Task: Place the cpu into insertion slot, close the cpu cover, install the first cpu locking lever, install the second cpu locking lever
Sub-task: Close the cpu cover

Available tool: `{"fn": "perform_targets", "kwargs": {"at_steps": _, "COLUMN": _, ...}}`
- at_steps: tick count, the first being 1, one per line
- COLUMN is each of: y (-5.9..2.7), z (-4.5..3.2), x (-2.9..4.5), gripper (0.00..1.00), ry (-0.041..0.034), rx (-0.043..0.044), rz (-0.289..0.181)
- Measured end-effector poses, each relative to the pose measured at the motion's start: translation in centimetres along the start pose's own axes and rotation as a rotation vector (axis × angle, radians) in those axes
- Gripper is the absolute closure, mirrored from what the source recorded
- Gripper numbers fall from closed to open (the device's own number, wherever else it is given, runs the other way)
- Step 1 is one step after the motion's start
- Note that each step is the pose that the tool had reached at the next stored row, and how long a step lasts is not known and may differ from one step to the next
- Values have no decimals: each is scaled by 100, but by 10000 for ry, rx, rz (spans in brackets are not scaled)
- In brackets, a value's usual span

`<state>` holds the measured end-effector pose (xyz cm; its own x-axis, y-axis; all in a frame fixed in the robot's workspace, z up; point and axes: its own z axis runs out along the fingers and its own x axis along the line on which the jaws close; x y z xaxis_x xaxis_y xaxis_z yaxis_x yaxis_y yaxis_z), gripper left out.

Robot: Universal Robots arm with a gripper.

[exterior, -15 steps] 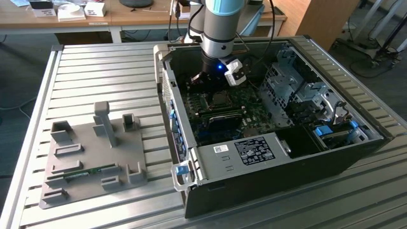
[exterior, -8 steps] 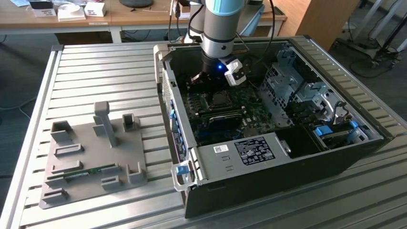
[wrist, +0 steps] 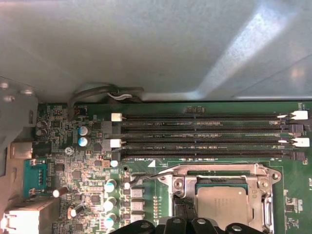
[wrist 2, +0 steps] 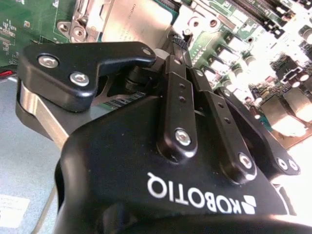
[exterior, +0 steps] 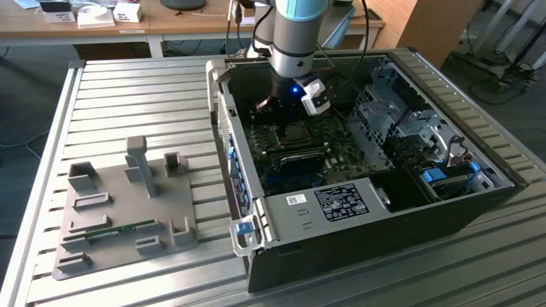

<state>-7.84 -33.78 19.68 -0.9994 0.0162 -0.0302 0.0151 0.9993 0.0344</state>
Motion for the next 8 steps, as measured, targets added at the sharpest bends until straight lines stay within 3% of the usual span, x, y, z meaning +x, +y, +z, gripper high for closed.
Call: {"fn": "perform_targets", "kwargs": {"at_steps": 8, "y": 3, "z": -92, "x": -3, "gripper": 89, "ry": 2, "rx": 4, "rz": 0}}
